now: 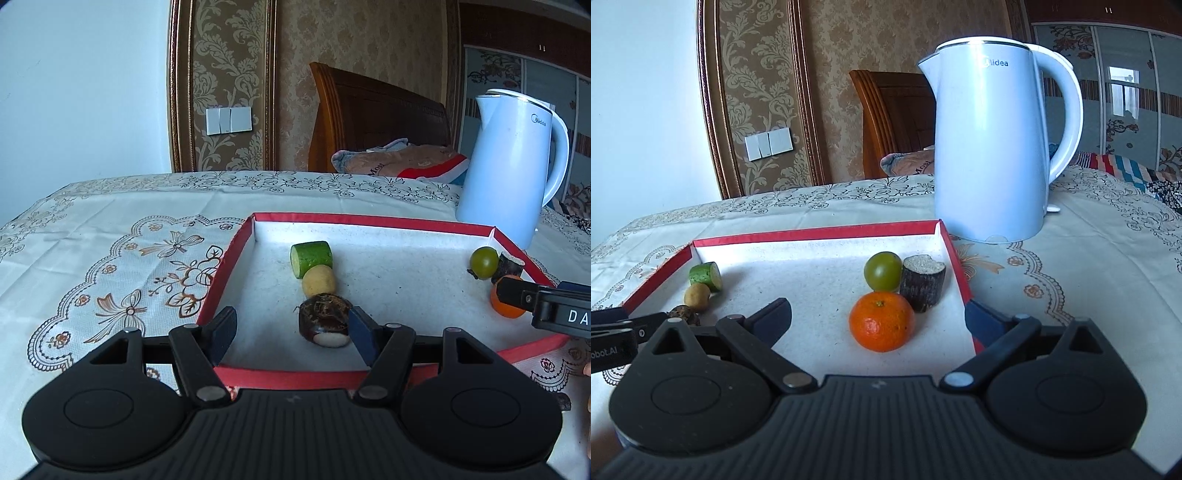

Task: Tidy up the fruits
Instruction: 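Withdraw both tools from the tray toward the remaining fruits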

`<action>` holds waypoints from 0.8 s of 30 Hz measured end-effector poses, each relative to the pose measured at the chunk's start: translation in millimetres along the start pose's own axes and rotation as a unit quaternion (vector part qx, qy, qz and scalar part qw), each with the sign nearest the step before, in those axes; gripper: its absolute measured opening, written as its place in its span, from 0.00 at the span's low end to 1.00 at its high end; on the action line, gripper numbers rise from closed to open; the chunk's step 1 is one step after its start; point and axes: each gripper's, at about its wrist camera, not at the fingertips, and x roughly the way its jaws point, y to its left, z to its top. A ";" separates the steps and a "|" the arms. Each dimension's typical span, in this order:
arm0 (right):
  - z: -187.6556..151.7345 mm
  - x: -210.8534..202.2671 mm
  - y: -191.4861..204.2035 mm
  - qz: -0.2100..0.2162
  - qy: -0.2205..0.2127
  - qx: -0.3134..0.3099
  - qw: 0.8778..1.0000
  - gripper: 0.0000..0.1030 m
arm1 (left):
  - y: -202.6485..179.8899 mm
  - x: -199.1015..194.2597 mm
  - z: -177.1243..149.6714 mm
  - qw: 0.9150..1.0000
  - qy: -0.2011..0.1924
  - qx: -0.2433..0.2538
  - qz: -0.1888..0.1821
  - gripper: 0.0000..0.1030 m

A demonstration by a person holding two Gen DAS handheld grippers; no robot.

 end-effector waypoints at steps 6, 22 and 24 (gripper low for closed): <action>-5.3 -14.7 -0.8 0.005 -0.007 0.002 1.000 0.99 | 2.7 -29.1 -12.8 1.000 -0.017 0.007 -0.015 0.64; -12.1 -36.0 -12.5 -0.007 -0.021 0.025 0.999 1.00 | -1.4 -83.4 -52.5 0.987 -0.021 0.085 -0.133 0.69; -12.0 -36.1 -12.9 -0.008 -0.022 0.027 0.999 1.00 | -0.4 -83.8 -54.3 0.983 -0.009 0.087 -0.160 0.69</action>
